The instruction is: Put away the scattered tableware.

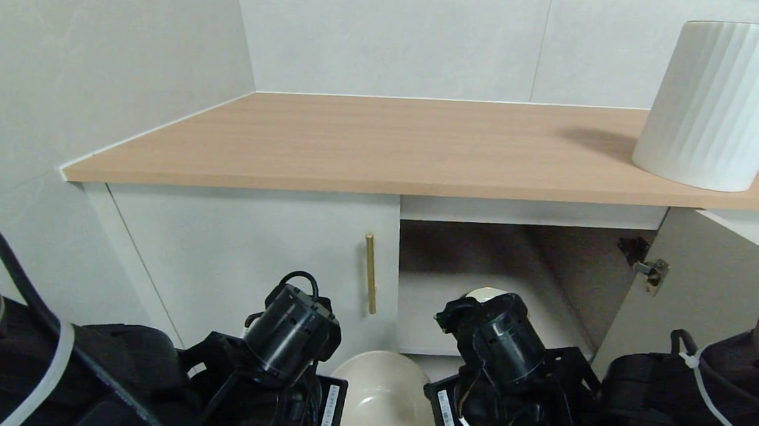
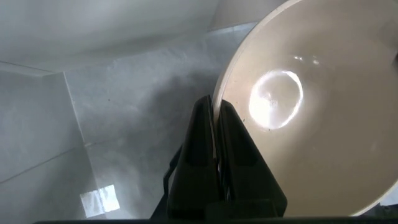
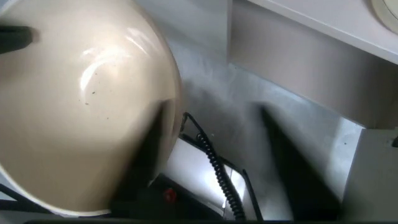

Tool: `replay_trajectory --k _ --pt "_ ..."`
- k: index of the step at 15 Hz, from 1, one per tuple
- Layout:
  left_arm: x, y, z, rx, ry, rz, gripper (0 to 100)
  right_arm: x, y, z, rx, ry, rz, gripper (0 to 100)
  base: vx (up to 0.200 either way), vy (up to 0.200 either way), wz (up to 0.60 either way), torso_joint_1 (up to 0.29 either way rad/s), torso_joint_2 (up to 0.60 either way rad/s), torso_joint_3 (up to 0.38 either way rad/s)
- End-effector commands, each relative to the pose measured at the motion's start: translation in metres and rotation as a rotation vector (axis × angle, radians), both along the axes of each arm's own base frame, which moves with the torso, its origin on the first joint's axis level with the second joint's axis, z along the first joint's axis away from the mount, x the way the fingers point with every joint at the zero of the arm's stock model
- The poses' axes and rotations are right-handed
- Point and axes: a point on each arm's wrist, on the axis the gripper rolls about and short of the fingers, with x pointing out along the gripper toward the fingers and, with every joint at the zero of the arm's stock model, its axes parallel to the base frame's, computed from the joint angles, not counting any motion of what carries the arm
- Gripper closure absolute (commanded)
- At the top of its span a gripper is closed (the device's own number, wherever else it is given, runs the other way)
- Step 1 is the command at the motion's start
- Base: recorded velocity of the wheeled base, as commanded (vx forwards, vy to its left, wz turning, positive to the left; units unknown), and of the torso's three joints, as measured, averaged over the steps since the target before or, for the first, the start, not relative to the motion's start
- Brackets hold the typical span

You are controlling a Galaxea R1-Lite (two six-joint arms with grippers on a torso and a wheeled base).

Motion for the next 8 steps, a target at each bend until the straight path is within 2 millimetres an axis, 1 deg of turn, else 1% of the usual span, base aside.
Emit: replay_trajectory --k 1,8 --pt "0.0000 0.0004 0.0000 0.002 0.001 0.002 100 -0.0002 -0.0003 -0.0022 -0.009 0.004 -0.001 100 0.000 0.000 0.00 0.000 0.00 0.000" --pt "0.0003 0.0000 0.0004 -0.002 0.000 0.003 100 -0.0008 -0.0005 -0.0015 -0.011 0.000 -0.004 100 0.000 0.000 0.00 0.000 0.00 0.000"
